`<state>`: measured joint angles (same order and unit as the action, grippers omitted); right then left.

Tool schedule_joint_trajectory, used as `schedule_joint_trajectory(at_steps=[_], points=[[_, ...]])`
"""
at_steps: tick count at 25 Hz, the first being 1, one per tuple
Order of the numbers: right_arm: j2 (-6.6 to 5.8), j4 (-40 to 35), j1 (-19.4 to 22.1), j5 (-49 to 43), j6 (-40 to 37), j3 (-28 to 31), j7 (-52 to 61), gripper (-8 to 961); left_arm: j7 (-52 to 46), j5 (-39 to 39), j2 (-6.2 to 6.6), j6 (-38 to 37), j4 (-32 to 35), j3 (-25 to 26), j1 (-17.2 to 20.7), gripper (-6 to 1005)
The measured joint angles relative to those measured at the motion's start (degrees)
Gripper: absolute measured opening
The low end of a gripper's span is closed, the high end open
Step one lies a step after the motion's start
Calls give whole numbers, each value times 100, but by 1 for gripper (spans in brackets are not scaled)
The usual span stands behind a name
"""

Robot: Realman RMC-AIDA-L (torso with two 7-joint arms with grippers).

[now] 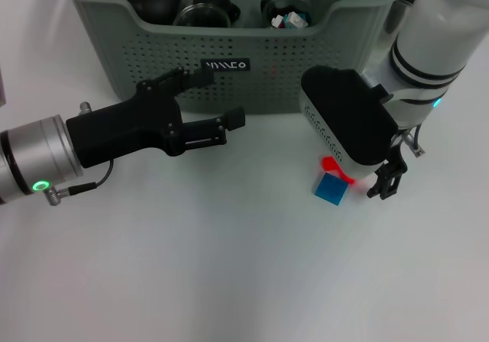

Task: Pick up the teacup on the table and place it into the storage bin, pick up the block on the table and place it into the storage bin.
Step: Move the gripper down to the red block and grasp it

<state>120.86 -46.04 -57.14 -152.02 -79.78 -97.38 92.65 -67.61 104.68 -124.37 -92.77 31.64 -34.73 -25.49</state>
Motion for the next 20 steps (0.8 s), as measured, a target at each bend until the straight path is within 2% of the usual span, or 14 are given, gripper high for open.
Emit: schedule_joint_trajectory(at_steps=[11,17,20], points=[[-1,221,-52,59,226,0,-37,879,-7,-10,0,14,0,83,-4,948],[-1,279,-63,60,327,-7,-37,651,-9,-10,0,-6,0,145,-17,948],[-1,279,-69,60,350,-9,-37,653,-15,-10,0,-14,0,146,-18,948]])
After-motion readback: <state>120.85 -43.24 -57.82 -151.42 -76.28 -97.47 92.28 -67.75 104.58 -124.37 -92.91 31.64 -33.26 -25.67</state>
